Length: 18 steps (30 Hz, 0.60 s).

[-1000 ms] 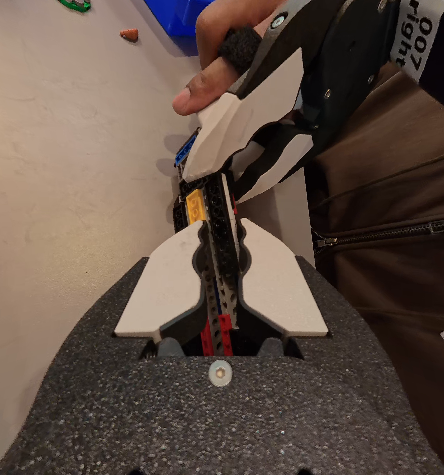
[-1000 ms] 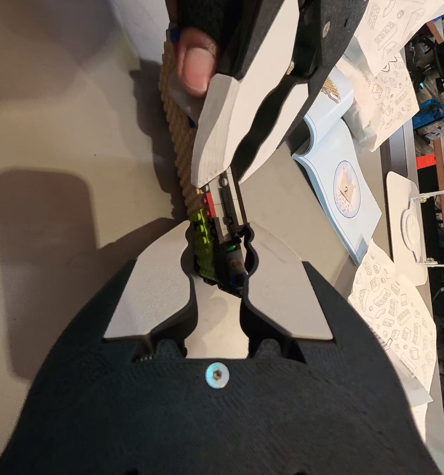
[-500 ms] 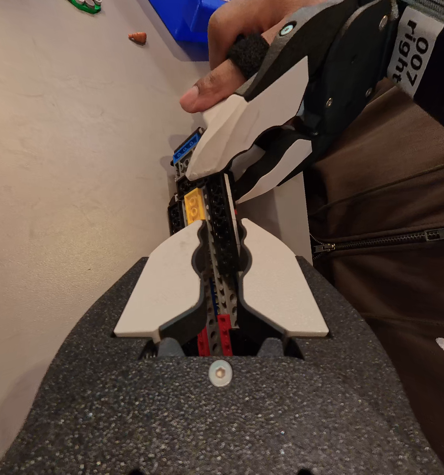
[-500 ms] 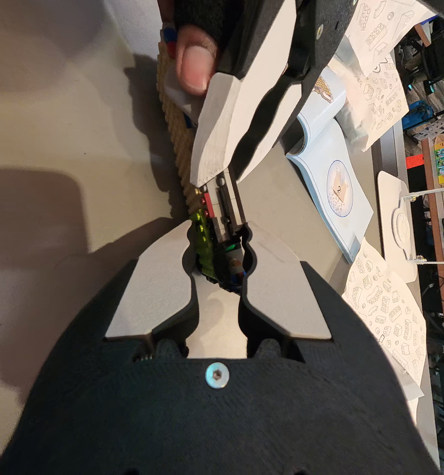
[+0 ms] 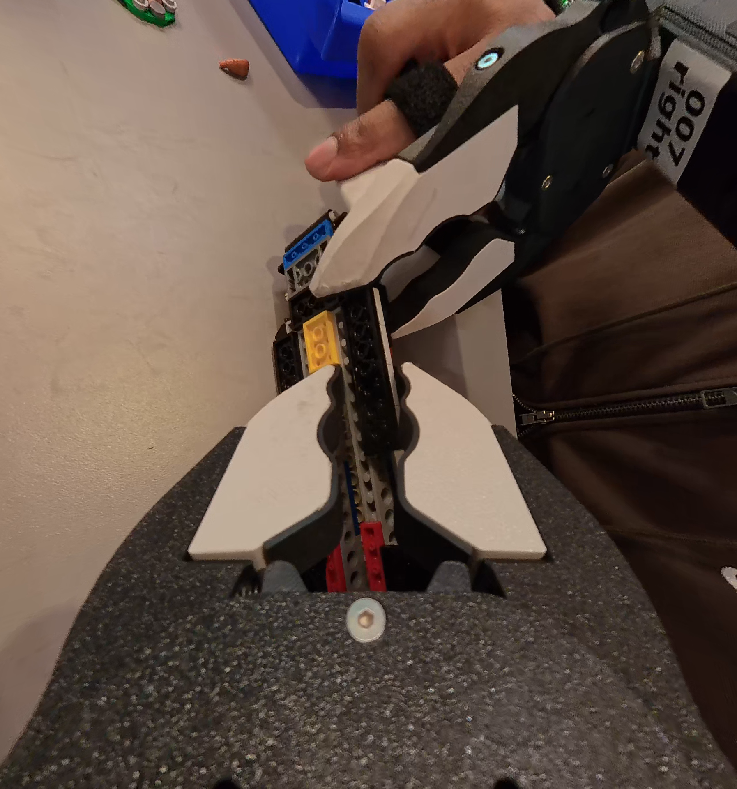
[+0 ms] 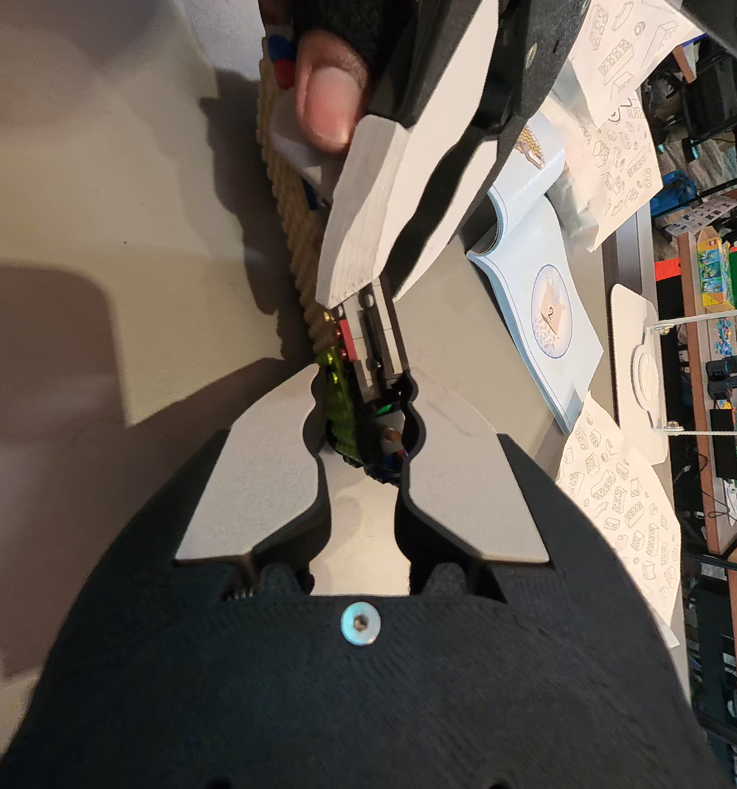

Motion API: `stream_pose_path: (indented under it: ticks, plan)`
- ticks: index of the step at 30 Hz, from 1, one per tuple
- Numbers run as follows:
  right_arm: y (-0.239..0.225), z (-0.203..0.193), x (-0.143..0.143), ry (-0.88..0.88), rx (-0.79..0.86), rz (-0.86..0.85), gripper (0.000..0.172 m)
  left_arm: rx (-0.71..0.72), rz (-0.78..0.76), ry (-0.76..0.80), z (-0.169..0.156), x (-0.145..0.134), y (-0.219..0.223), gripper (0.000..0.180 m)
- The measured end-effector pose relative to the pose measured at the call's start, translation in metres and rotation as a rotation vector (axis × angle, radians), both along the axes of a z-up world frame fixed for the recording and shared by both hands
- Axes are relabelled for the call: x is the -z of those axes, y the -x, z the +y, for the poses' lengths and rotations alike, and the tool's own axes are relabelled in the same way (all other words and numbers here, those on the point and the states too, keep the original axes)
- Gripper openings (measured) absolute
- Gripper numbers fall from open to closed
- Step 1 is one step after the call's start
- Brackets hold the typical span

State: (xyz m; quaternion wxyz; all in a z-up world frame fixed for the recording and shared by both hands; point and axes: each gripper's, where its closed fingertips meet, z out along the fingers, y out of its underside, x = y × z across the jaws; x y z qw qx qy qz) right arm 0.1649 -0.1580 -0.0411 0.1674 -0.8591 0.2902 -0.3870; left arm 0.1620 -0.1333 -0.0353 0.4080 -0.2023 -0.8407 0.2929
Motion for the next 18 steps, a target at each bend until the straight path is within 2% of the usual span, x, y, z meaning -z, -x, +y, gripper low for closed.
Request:
stream_pose_path:
  ticks: [9,18]
  plan:
    - [-0.0023,-0.0009,-0.0019,-0.046,0.011,-0.024,0.034,-0.01,0.024,-0.003,-0.0017,-0.0014,-0.0019,0.022]
    - [-0.0013,-0.0017,-0.0043,-0.011,-0.009,-0.048,0.034,-0.018,0.047,-0.013,-0.0025,-0.0021,-0.0023,0.022]
